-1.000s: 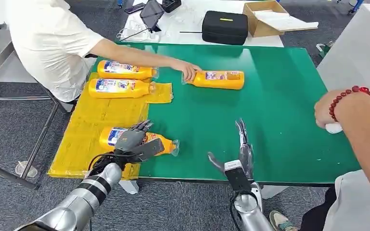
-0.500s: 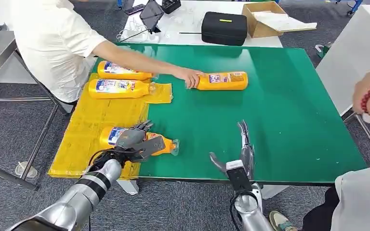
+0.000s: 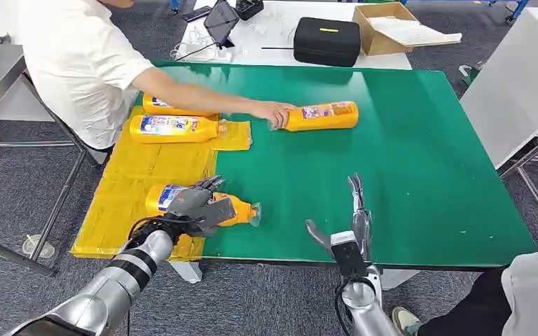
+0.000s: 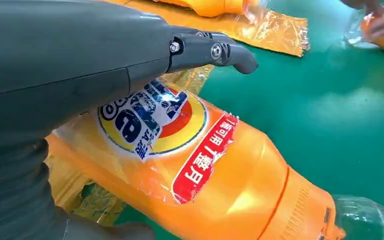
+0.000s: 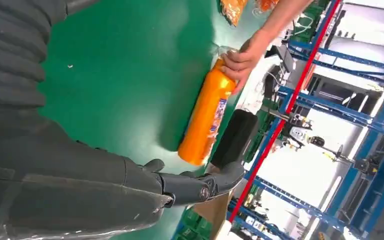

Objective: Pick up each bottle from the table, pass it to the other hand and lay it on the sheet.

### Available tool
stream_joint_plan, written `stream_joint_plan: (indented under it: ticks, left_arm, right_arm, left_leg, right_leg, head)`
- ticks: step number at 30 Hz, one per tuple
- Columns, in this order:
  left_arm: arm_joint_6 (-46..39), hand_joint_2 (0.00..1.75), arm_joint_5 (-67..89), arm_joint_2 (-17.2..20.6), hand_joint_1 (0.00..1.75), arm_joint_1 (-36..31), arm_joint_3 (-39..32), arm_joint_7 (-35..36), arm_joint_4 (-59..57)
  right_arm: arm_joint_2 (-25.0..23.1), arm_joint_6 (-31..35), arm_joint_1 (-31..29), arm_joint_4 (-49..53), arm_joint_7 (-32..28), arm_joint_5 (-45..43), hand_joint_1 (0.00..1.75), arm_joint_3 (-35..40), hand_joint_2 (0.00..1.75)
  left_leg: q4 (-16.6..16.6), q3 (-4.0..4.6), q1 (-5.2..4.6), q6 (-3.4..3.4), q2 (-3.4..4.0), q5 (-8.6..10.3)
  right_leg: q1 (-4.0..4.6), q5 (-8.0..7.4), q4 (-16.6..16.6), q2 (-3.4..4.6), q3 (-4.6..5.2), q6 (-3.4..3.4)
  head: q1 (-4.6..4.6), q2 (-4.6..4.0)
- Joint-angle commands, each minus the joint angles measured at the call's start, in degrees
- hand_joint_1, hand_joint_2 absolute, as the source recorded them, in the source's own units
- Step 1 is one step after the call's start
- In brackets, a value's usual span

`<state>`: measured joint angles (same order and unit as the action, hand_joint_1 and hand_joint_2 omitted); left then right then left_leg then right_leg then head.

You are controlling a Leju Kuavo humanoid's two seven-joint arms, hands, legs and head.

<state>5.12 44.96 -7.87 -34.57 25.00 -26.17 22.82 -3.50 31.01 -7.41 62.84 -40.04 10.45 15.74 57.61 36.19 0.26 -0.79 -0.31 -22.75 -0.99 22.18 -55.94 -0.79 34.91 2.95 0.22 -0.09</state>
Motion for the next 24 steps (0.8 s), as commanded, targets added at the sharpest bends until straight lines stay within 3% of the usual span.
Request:
stream_joint_plan:
  ticks: [1,4,11,14,15,20,24]
  left_arm:
    - [1.82,1.75,-7.69,0.26,0.0,5.27,-0.92,-10.08,5.77]
    - [3.52,1.75,-10.92,0.41,0.0,7.65,-0.64,-13.49,11.28]
    - [1.77,1.75,-13.1,3.01,0.0,10.31,4.81,-11.53,21.91]
    - [-0.42,1.75,-16.68,3.19,0.0,11.41,6.44,-10.22,24.67]
    - [-1.59,1.75,-17.73,3.23,0.0,12.14,6.59,-10.24,25.91]
    - [-2.86,1.75,-19.1,3.27,0.0,13.15,6.74,-10.37,27.71]
    - [-3.73,1.75,-23.22,2.42,0.0,16.27,5.89,-11.22,32.63]
  right_arm:
    - [0.28,0.34,-2.18,-1.69,0.04,-0.62,0.0,2.72,1.75]
    - [0.28,0.58,-1.74,-1.33,0.04,-0.75,0.0,3.09,1.75]
    - [0.37,2.16,-1.04,0.08,0.04,-0.98,0.0,2.79,1.75]
    - [1.49,5.31,-2.07,-3.28,0.04,3.22,0.0,6.19,1.75]
    - [1.77,2.12,-2.12,-3.33,0.04,2.13,0.0,6.96,1.75]
    - [2.41,2.33,-2.15,-3.31,0.04,3.94,0.0,8.47,1.75]
    - [3.65,2.7,-2.01,-1.35,0.04,5.1,0.0,10.63,1.75]
  left_leg:
    - [-0.02,-0.11,0.04,0.04,0.25,-0.07]
    - [-0.02,-0.12,0.05,0.03,0.32,-0.11]
    - [0.09,0.21,0.06,0.04,0.18,-0.13]
    - [0.06,0.37,0.04,0.03,0.16,-0.09]
    - [0.05,0.38,0.06,0.02,0.16,-0.09]
    - [0.12,0.22,0.13,0.05,0.33,-0.27]
    - [0.02,0.59,0.04,0.01,0.16,-0.07]
  right_leg:
    - [0.05,-0.02,0.04,0.28,-0.04,-0.13]
    - [0.06,-0.01,0.07,0.35,-0.03,-0.13]
    - [0.08,0.07,-0.04,0.18,0.28,-0.11]
    - [0.05,0.04,-0.02,0.16,0.45,-0.09]
    - [0.07,0.04,0.0,0.16,0.46,-0.09]
    - [0.15,0.14,-0.02,0.33,0.32,-0.17]
    - [0.05,0.02,0.02,0.14,0.66,-0.05]
  head:
    - [0.0,0.0]
    - [0.0,0.0]
    - [0.0,0.0]
    - [0.0,0.0]
    - [0.0,0.0]
    - [0.0,0.0]
    - [0.0,0.0]
